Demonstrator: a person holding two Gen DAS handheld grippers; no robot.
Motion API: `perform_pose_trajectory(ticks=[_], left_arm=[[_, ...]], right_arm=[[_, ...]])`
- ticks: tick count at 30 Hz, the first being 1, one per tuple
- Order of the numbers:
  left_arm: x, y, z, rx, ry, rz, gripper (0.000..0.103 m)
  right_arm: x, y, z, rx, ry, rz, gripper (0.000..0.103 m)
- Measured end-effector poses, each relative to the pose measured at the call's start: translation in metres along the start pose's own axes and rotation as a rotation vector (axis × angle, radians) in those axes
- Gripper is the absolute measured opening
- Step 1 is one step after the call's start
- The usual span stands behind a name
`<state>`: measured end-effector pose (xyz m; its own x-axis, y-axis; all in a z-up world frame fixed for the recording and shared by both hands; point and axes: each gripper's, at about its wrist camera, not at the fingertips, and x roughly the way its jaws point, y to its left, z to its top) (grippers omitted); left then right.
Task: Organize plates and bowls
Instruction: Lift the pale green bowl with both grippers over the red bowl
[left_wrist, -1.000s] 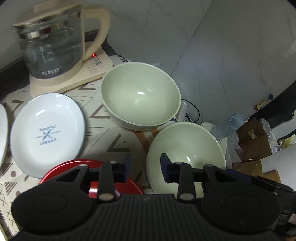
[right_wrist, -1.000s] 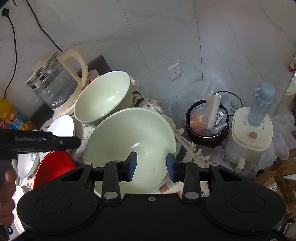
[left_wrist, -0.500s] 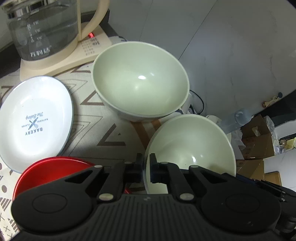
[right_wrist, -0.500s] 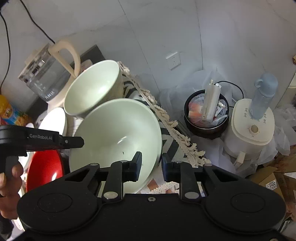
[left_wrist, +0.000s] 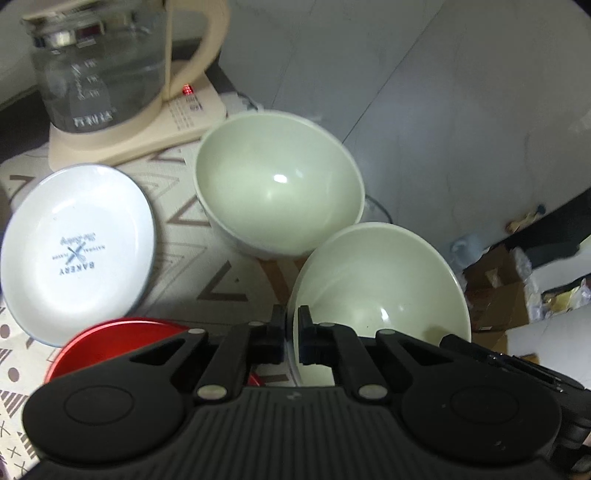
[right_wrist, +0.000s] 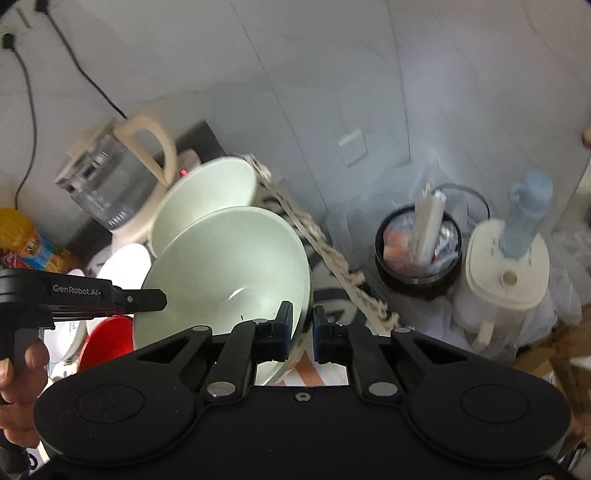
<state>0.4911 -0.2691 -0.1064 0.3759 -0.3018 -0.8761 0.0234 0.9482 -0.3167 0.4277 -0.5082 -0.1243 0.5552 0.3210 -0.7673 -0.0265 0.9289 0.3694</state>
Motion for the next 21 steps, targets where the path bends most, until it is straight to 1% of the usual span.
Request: perform_pose_trajectory(ticks=[3,9,12,21], left_arm=[[-0.018,0.002,0.002,0.0,-0.036,-0.019,0.005],[-0.048,0.015,-0.001,-0.016,-0.095,-0.023,0.005],[-0.061,0.024,-0.006,-0.032,-0.113,-0.019,0.005],[-0.093,0.055,-0.024,-0.071,-0.158,-0.011,0.005]], right_arm=[[-0.008,0.01,0.003,-0.021,-0.033,0.0,0.011],[-0.022,0.032,0.004,-0.048,-0.072,0.022,0.011],[-0.024,0.045,0.003,-0.077,-0.081,0.021,0.011],[-0.031,0.08,-0.012,-0.106,-0.09,0.046,0.011]])
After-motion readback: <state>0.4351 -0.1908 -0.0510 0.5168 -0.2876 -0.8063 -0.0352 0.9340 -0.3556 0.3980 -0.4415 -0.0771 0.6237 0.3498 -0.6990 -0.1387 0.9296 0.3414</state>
